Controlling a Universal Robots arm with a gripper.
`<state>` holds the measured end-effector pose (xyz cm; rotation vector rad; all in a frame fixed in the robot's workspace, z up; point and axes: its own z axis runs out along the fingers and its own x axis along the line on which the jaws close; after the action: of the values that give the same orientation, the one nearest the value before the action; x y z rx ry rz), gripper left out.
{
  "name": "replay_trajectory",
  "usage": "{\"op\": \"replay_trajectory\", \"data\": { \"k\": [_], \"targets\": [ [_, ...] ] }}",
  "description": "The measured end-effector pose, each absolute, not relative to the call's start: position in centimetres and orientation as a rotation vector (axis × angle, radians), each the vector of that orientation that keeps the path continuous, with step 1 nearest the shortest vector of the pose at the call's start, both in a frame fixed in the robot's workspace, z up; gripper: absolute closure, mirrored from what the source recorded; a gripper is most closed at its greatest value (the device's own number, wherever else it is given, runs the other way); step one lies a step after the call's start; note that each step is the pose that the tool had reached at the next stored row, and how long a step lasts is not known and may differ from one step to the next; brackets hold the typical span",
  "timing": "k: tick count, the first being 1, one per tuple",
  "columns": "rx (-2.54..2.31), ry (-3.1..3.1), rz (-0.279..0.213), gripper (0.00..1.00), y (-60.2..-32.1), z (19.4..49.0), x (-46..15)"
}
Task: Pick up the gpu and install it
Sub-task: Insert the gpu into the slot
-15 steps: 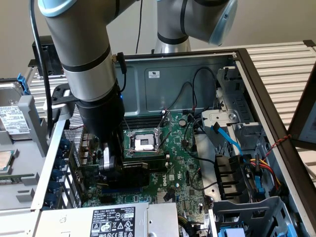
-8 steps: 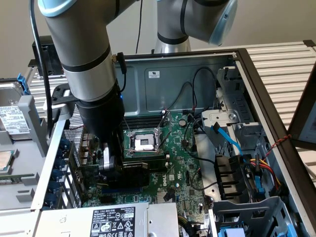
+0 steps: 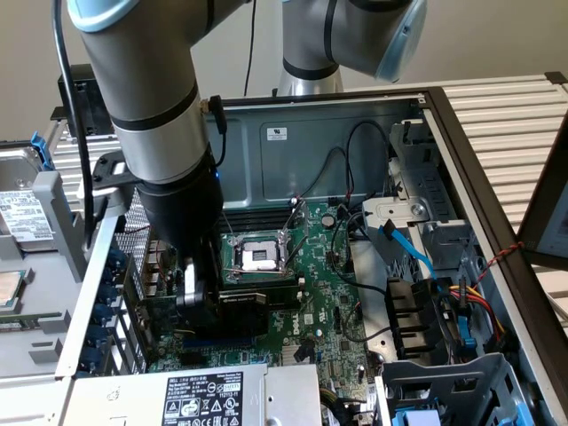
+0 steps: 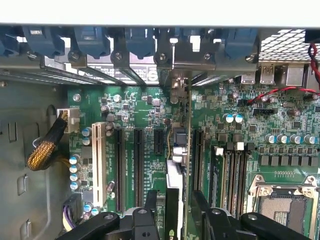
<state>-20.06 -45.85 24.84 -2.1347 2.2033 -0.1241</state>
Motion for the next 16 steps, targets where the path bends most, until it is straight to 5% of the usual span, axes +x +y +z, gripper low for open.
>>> {"op": "replay_trajectory", "data": {
  "k": [16],
  "targets": [
    [-2.146, 2.213, -0.14, 0.59, -45.8, 29.3, -20.1]
  ]
}}
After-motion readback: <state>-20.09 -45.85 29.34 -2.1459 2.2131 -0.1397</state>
